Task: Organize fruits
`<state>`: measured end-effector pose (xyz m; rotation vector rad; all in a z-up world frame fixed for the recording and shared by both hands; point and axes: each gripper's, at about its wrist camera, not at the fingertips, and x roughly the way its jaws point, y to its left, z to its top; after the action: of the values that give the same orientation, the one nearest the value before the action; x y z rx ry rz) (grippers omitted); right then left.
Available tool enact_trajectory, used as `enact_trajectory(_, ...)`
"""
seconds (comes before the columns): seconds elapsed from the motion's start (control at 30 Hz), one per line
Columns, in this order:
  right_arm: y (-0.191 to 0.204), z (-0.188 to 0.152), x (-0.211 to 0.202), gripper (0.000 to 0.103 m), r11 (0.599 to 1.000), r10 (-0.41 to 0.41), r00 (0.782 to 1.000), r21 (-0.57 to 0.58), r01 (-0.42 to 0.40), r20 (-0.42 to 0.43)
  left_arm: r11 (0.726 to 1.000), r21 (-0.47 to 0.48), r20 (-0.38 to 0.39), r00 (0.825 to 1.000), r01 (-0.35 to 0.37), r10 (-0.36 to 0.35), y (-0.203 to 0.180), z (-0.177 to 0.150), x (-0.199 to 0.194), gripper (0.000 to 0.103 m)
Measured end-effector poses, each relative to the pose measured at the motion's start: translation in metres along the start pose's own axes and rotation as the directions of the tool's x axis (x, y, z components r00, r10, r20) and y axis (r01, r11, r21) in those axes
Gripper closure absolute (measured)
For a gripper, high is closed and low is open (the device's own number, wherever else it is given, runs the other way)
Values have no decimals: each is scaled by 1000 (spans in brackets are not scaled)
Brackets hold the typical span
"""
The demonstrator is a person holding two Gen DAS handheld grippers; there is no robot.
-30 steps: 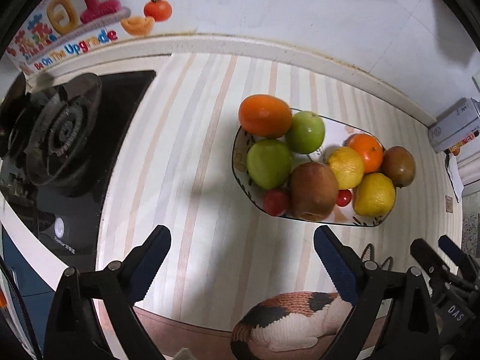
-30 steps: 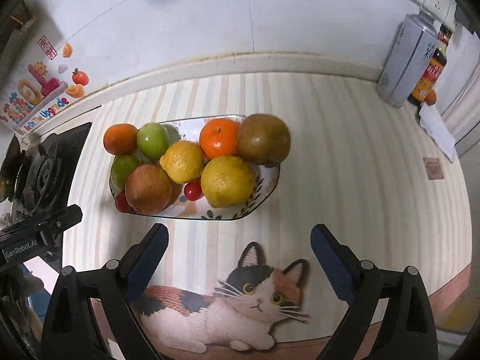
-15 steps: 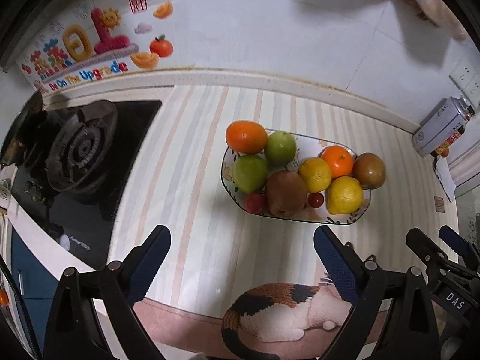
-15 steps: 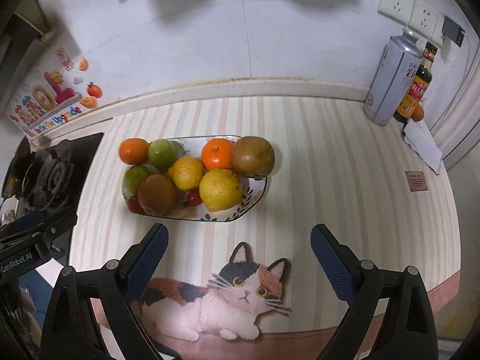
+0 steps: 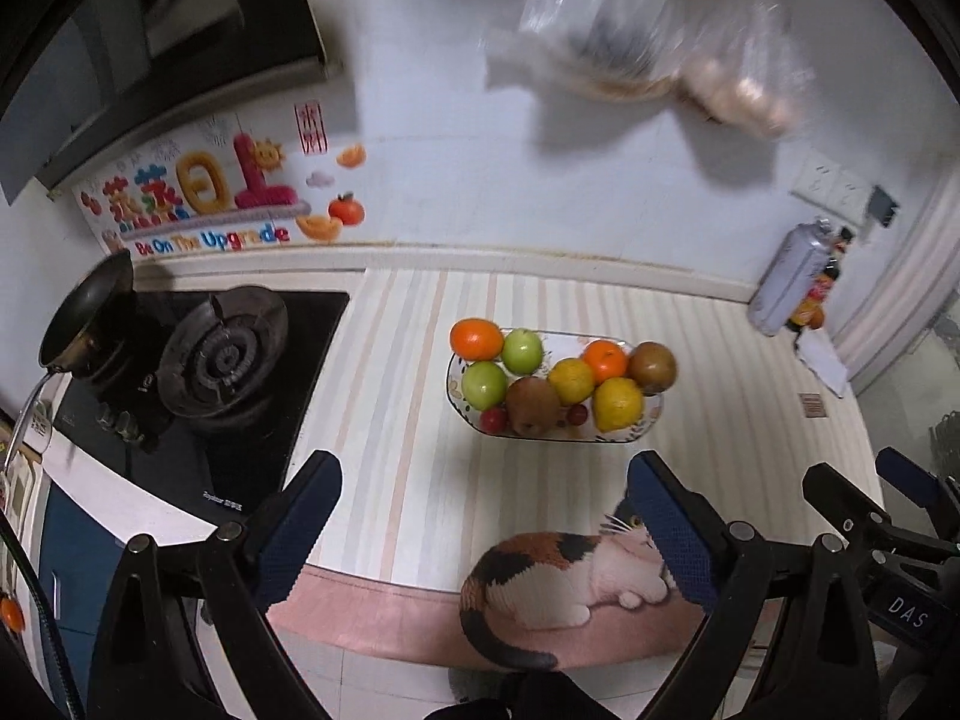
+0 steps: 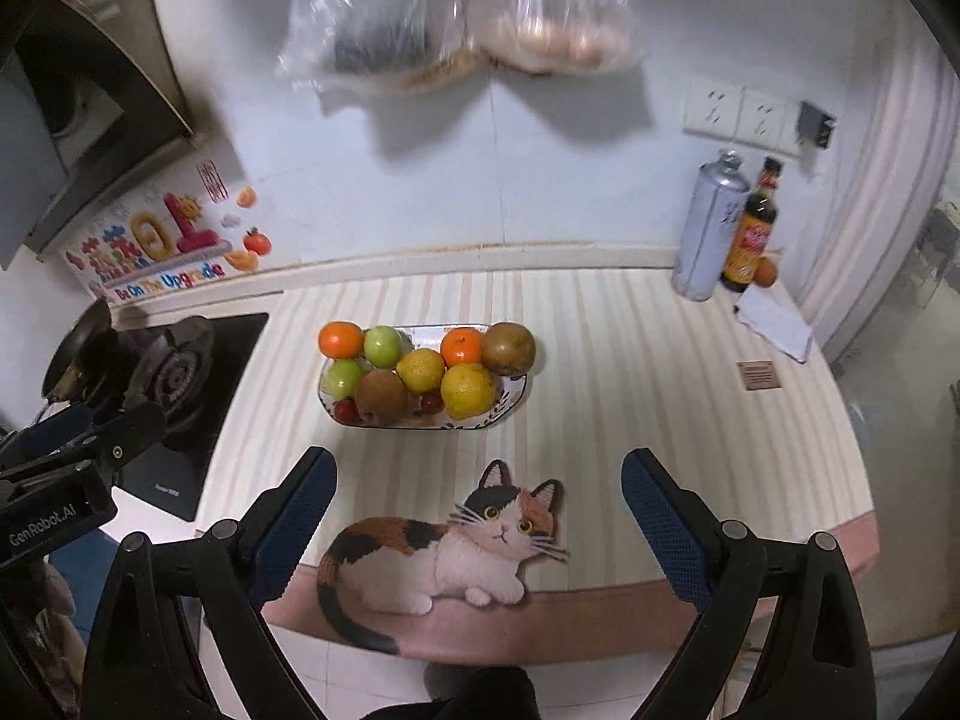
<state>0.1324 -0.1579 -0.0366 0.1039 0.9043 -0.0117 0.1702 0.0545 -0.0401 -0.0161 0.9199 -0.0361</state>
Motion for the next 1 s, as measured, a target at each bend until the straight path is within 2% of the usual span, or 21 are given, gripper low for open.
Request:
enact_trajectory(0.13, -1, -18, -45, 5, 1000, -15, 999, 16, 14, 40, 1000, 22, 47, 999, 9, -10, -1, -15, -36, 5)
enact_trajectory(0.3, -3, -36, -88, 4, 999, -23, 997, 29, 21, 78, 999, 45, 70, 997, 26, -29, -4, -33, -67, 5)
enact_trajectory(0.53, -4, -43, -125, 4, 1000, 3, 993, -7, -2, 120, 999, 41, 118, 993, 27, -31, -13, -46, -104, 5)
enact_trajectory(0.73, -6, -38, -141, 4, 999, 25, 989, -37, -20, 143, 1000, 25, 138, 990, 7, -11, -21, -49, -120, 5)
enact_trajectory(1.0, -14, -34, -135, 4, 998, 40, 992, -46, -34, 123, 1000, 1, 124, 992, -12, 12, -26, -51, -118, 5)
